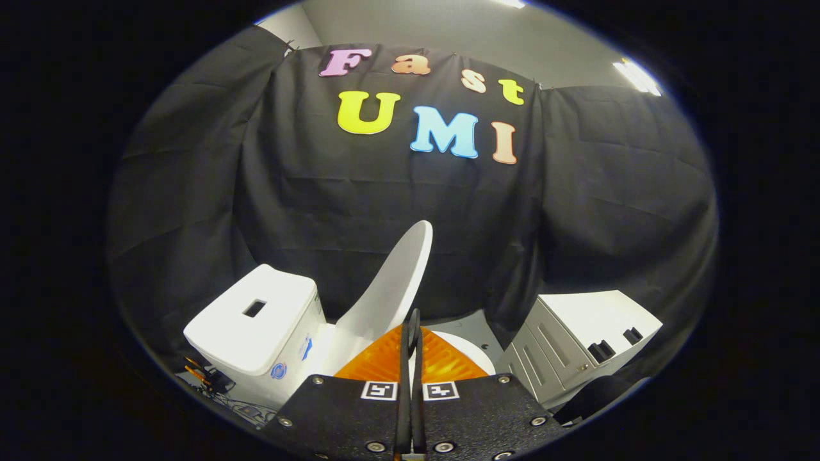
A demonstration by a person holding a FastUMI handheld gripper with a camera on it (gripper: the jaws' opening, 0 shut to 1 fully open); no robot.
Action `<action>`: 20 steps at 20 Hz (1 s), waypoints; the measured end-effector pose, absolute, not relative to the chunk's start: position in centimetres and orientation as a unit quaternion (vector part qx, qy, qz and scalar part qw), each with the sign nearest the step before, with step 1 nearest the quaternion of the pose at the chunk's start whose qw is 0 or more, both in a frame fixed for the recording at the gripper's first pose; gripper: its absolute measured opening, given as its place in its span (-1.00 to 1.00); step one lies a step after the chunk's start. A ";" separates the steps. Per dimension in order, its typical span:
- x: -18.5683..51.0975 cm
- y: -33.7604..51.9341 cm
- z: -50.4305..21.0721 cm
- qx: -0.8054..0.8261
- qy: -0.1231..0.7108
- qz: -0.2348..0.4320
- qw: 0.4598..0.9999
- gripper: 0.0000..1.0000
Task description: Open the toilet lid.
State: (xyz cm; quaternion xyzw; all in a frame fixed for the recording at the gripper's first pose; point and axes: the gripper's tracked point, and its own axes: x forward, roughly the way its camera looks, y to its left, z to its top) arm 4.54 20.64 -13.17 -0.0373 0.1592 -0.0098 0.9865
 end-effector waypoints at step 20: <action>4.1 33.2 -10.3 -0.081 0.112 0.105 0.985 -0.99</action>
